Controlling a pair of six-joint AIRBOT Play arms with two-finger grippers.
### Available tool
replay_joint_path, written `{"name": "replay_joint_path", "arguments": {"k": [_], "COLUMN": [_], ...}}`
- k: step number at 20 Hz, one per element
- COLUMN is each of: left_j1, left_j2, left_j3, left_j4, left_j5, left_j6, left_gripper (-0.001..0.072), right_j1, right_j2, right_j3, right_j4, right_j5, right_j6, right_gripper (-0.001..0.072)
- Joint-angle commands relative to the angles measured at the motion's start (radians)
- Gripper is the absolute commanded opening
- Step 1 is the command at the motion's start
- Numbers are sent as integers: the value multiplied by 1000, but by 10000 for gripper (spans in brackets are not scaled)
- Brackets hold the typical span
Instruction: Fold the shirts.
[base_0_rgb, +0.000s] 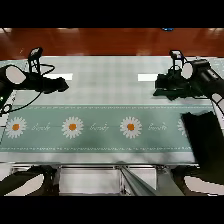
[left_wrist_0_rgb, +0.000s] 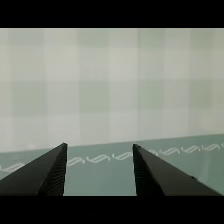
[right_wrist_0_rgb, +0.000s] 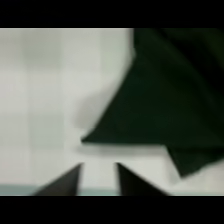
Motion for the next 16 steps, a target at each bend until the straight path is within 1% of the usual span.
{"name": "replay_joint_path", "arguments": {"k": [1,2,3,4,5,6,8,11,12,14,15,16], "left_j1": [3,6,14,24,35,45,51,35,27,10,1,-2], "left_j2": [-3,-3,-2,4,16,32,72,138,154,173,176,176], "left_j3": [21,33,49,56,55,50,18,-77,-109,-160,-175,-180], "left_j4": [1,1,4,5,5,5,4,-25,-30,-31,-34,-37], "left_j5": [99,88,59,29,5,-19,-29,-7,-4,-3,-5,-4], "left_j6": [-14,-13,-13,-13,-13,-13,-10,-13,-14,-14,-16,-69], "left_gripper": [506,506,506,506,506,506,506,506,506,506,506,505], "right_j1": [0,-8,-21,-49,-87,-141,-246,-333,-348,-369,-375,-375], "right_j2": [0,0,0,-2,-7,-14,-51,-144,-183,-259,-297,-325], "right_j3": [4,4,5,16,29,44,67,93,104,135,154,164], "right_j4": [-22,-89,-185,-283,-338,-341,-286,-163,-149,-137,-138,-140], "right_j5": [-219,-264,-300,-306,-307,-307,-309,-307,-295,-231,-182,-153], "right_j6": [-60,-55,-22,40,85,94,94,42,36,38,59,71], "right_gripper": [414,416,416,416,416,416,415,415,415,413,405,405]}}
